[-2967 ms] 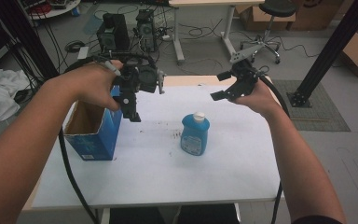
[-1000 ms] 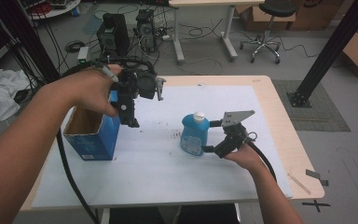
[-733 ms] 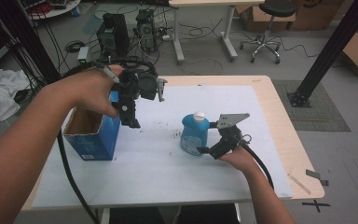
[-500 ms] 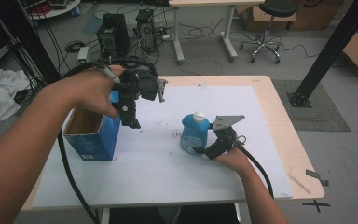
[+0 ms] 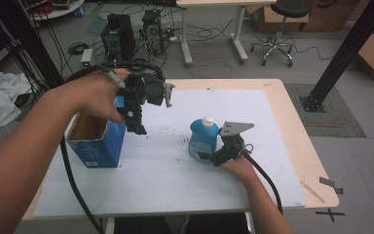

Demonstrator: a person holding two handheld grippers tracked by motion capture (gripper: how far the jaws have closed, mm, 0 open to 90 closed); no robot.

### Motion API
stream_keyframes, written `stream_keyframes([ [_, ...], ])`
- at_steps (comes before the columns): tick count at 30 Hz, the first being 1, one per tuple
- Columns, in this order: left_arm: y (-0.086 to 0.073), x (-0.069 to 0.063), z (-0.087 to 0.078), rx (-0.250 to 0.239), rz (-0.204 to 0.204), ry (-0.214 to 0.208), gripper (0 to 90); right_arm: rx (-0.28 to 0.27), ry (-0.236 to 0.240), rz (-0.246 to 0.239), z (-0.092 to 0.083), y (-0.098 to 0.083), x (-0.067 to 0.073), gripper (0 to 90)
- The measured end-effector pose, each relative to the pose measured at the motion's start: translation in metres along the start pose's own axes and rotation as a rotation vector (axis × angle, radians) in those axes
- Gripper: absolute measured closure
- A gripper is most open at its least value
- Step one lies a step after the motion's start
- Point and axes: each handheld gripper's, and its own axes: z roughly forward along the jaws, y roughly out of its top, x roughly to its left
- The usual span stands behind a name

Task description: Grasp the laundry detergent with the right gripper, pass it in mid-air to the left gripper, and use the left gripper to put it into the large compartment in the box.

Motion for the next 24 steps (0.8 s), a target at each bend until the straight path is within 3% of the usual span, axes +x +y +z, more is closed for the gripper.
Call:
stream_keyframes([
  [6, 0.0005, 0.0004, 0.0007, -0.002, 0.001, 0.003, 0.1, -0.024, -0.012, -0.002, 0.0017, -0.0005, 0.0029, 1.6],
  [8, 0.001, -0.0001, 0.0008, -0.004, 0.003, 0.004, 0.1, -0.039, -0.036, -0.009, 0.0022, -0.0016, 0.004, 1.7],
  [19, -0.0008, 0.001, 0.003, 0.001, 0.0, 0.003, 0.1, -0.046, -0.058, 0.016, 0.0057, -0.0062, 0.0038, 6.9],
  [24, 0.0, 0.0008, 0.0035, -0.001, 0.0, 0.003, 0.1, -0.053, -0.064, 0.004, 0.0063, -0.0056, 0.0056, 11.0],
])
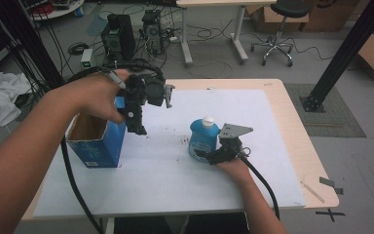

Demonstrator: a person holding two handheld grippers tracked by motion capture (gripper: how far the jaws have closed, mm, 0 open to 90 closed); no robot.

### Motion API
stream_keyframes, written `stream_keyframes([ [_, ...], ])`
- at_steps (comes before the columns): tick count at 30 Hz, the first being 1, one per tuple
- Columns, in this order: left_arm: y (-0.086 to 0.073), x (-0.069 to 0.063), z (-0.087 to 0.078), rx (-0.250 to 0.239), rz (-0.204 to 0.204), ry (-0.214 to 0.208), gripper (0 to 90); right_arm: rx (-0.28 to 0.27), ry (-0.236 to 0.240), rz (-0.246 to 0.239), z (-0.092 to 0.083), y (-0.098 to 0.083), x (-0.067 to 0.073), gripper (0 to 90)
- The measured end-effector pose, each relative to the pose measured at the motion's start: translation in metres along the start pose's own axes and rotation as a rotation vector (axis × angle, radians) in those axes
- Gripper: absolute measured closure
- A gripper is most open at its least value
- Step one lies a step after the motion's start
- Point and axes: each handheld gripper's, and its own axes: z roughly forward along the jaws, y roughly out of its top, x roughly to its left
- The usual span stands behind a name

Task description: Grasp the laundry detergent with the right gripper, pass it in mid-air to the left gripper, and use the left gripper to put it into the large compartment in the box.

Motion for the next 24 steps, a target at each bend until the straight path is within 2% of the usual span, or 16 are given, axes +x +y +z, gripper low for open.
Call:
stream_keyframes([
  [4, 0.0001, 0.0002, 0.0001, 0.002, 0.002, 0.0, 0.1, -0.009, -0.012, -0.002, -0.0012, 0.0006, 0.0, 14.1],
  [12, 0.0015, -0.0001, 0.001, 0.004, 0.003, 0.002, 0.1, -0.009, -0.007, -0.007, -0.0005, 0.0002, 0.0005, 15.5],
  [21, 0.0028, 0.0008, 0.002, 0.007, 0.006, 0.006, 0.1, -0.027, -0.025, -0.016, -0.0004, -0.0019, 0.0014, 16.9],
  [24, 0.0033, 0.001, 0.0029, 0.011, 0.004, 0.003, 0.1, -0.03, -0.026, -0.023, -0.0008, -0.0015, 0.0019, 21.0],
])
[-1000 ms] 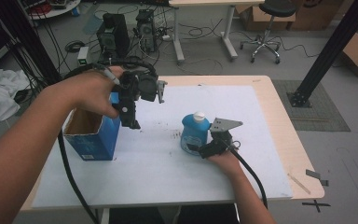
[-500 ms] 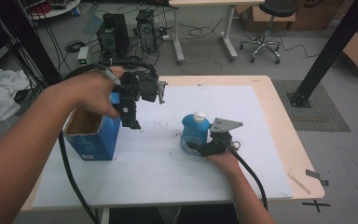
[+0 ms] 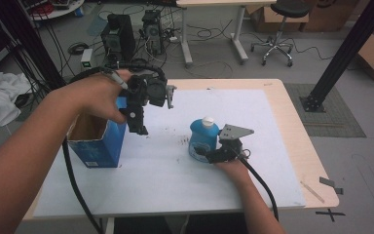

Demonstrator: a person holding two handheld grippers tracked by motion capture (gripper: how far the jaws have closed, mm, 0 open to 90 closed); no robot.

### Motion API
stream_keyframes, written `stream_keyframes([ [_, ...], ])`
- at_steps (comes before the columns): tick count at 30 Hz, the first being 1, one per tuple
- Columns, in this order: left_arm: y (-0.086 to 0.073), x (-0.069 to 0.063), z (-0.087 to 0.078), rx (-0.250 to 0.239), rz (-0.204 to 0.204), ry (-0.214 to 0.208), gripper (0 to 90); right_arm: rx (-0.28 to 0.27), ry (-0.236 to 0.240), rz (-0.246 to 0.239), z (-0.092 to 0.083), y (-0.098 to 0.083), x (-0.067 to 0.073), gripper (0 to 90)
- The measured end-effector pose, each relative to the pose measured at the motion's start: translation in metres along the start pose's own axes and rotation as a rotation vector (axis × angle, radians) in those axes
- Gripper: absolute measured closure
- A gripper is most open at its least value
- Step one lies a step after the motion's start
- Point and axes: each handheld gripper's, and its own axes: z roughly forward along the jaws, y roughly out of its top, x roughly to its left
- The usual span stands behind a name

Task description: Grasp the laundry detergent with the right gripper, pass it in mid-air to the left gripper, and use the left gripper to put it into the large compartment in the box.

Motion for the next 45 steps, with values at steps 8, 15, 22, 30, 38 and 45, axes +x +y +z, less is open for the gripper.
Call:
stream_keyframes([
  [8, 0.001, 0.001, 0.0, -0.001, 0.004, 0.003, 0.1, -0.006, -0.001, -0.009, 0.001, 0.0, 0.0, 25.0],
  [15, 0.0, 0.0, 0.0, -0.002, 0.002, 0.006, 0.2, -0.001, -0.008, -0.026, 0.001, -0.001, 0.002, 31.7],
  [22, 0.0, -0.001, 0.001, -0.004, 0.002, 0.007, 0.2, 0.002, -0.006, -0.028, 0.001, -0.002, 0.003, 35.9],
  [30, 0.0, -0.001, 0.003, -0.003, 0.001, 0.003, 0.2, -0.003, 0.004, -0.031, 0.001, -0.001, 0.005, 43.0],
  [38, 0.003, -0.001, 0.004, -0.01, 0.008, -0.001, 0.3, 0.004, 0.046, -0.031, -0.003, 0.007, 0.004, 45.9],
  [45, 0.01, 0.0, 0.005, -0.009, 0.024, -0.006, 0.3, 0.012, 0.128, -0.096, -0.014, 0.035, 0.009, 46.5],
])
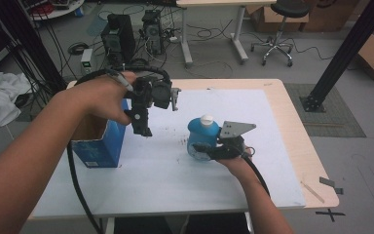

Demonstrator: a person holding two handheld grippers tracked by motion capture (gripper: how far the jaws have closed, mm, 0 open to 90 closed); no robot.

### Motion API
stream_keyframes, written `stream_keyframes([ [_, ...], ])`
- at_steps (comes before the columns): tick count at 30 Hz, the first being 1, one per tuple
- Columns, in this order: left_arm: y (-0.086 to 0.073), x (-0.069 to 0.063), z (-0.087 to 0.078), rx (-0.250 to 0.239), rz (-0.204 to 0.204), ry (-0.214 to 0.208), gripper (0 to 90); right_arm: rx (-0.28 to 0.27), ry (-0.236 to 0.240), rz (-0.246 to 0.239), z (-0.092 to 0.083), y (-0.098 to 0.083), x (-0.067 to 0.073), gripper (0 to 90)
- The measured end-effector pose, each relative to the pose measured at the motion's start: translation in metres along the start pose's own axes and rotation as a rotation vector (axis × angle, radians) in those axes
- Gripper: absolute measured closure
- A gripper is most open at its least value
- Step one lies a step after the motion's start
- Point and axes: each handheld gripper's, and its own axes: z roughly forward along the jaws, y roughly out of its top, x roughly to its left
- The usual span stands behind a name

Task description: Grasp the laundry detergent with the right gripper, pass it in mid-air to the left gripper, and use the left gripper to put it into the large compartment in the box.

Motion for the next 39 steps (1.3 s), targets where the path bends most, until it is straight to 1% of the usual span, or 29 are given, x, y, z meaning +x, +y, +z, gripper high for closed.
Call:
stream_keyframes([
  [2, 0.002, 0.0, 0.0, -0.004, 0.002, -0.002, 0.3, 0.003, 0.024, -0.017, -0.003, 0.009, 0.001, 46.6],
  [5, 0.006, 0.0, 0.001, -0.002, 0.006, -0.007, 0.3, 0.007, 0.067, -0.029, -0.006, 0.02, 0.004, 46.6],
  [7, 0.008, 0.0, 0.002, -0.001, 0.01, -0.009, 0.3, 0.014, 0.093, -0.04, -0.006, 0.027, 0.005, 46.5],
  [10, 0.011, 0.0, 0.003, 0.01, 0.014, -0.023, 0.3, 0.017, 0.133, -0.051, -0.003, 0.035, 0.008, 46.4],
  [14, 0.015, -0.002, 0.007, 0.008, 0.012, -0.042, 0.2, 0.026, 0.177, -0.081, 0.004, 0.044, 0.016, 46.4],
  [18, 0.018, -0.003, 0.012, 0.003, 0.01, -0.059, 0.2, 0.031, 0.212, -0.1, 0.015, 0.049, 0.024, 46.3],
  [20, 0.02, -0.005, 0.015, 0.005, 0.011, -0.07, 0.2, 0.034, 0.229, -0.101, 0.021, 0.05, 0.027, 46.3],
  [23, 0.021, -0.005, 0.021, 0.007, 0.008, -0.087, 0.1, 0.036, 0.243, -0.103, 0.029, 0.051, 0.03, 46.2],
  [25, 0.02, -0.006, 0.024, -0.003, 0.003, -0.097, 0.1, 0.037, 0.236, -0.1, 0.035, 0.05, 0.033, 46.1],
  [29, 0.019, -0.008, 0.032, -0.006, -0.005, -0.11, 0.1, 0.045, 0.237, -0.094, 0.045, 0.048, 0.035, 46.1],
  [33, 0.018, -0.012, 0.042, -0.017, -0.008, -0.127, 0.1, 0.053, 0.245, -0.088, 0.055, 0.047, 0.039, 46.2],
  [34, 0.018, -0.012, 0.042, -0.017, -0.008, -0.127, 0.1, 0.054, 0.244, -0.089, 0.058, 0.046, 0.04, 46.2],
  [35, 0.018, -0.015, 0.046, -0.024, -0.009, -0.132, 0.1, 0.054, 0.246, -0.09, 0.06, 0.046, 0.041, 46.2],
  [39, 0.017, -0.02, 0.054, -0.026, -0.019, -0.144, 0.1, 0.049, 0.249, -0.079, 0.068, 0.044, 0.044, 46.2],
])
